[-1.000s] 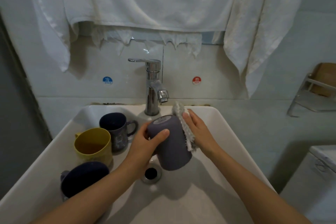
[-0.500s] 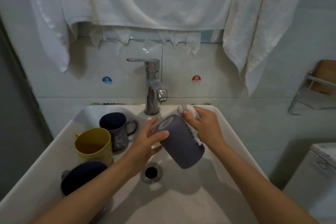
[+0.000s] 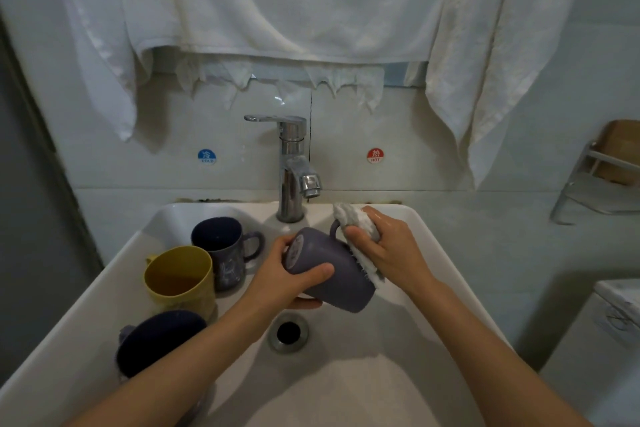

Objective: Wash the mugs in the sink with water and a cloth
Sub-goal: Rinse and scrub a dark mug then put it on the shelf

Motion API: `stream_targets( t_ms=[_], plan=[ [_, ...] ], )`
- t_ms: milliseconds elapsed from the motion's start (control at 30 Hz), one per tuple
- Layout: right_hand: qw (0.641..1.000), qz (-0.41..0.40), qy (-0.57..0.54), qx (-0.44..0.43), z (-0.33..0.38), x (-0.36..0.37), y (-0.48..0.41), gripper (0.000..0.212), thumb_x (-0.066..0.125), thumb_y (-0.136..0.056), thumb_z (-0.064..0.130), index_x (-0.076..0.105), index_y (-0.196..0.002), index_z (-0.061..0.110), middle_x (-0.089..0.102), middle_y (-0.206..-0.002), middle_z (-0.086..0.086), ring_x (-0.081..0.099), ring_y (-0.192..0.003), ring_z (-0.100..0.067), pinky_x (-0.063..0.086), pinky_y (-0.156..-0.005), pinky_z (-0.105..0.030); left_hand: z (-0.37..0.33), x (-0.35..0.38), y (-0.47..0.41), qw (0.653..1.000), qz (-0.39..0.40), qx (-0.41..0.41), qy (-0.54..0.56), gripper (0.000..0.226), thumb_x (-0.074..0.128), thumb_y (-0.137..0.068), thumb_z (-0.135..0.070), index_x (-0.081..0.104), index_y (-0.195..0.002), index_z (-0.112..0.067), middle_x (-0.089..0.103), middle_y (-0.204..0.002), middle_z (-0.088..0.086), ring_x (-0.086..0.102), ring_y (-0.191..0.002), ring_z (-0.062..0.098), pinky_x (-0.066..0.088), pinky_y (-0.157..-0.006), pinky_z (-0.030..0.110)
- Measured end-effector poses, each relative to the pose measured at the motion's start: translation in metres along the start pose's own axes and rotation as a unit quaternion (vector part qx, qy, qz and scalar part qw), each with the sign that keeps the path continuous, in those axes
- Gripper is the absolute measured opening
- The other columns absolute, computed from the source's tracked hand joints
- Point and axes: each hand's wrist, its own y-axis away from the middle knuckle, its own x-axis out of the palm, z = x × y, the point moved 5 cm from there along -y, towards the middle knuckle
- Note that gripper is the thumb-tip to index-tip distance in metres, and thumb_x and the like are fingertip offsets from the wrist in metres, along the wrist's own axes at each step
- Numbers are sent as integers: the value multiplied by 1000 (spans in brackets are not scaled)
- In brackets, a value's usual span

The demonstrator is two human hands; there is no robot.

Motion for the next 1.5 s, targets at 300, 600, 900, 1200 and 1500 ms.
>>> stream_targets(
  t_ms=[300, 600, 900, 1200, 1500],
  plan=[
    [971, -56, 161, -165, 36, -8, -1, 66, 34, -89, 63, 68, -81, 7, 70, -77, -8, 65, -66, -23, 56, -64, -33, 4, 3, 3, 994, 56, -91, 8, 98, 67, -52, -55, 34, -138, -22, 47, -135, 3, 55, -114, 22, 59, -71, 35],
    [996, -59, -71, 14, 6, -12, -3, 34, 29, -97, 50, 54, -90, 29, 58, -81, 15, 56, -79, 0, 40, -66, -14, -6, -6, -5, 975, -18, 98, -197, 75, 82, -67, -13, 32, -121, -24, 45, -108, -20, 49, -94, -7, 47, -71, 6],
    [976, 129, 112, -135, 47, 46, 17, 57, 17, -94, 56, 37, -142, 32, 33, -151, 7, 18, -141, -11, 2, -113, -20, 1, -1, -8, 950, -1, 156, -270, 82, 84, -64, -16, 32, -127, -18, 39, -114, -23, 43, -102, -11, 38, -82, -2],
    [986, 61, -15, 153, -1, 17, 6, 38, 28, -102, 32, 53, -124, 13, 52, -104, 2, 49, -96, -11, 32, -83, -19, 0, -7, -8, 957, -32, 195, -212, 84, 89, -56, -13, 36, -118, -34, 50, -117, -16, 55, -107, 4, 51, -84, 20],
    [994, 97, 52, -17, 20, 36, 5, 51, 24, -99, 43, 34, -143, 21, 33, -150, -4, 26, -139, -20, 15, -112, -30, -4, -8, -6, 950, -54, 222, -215, 81, 90, -52, -18, 36, -109, -37, 45, -114, -22, 49, -105, -11, 42, -78, 2]
  ],
)
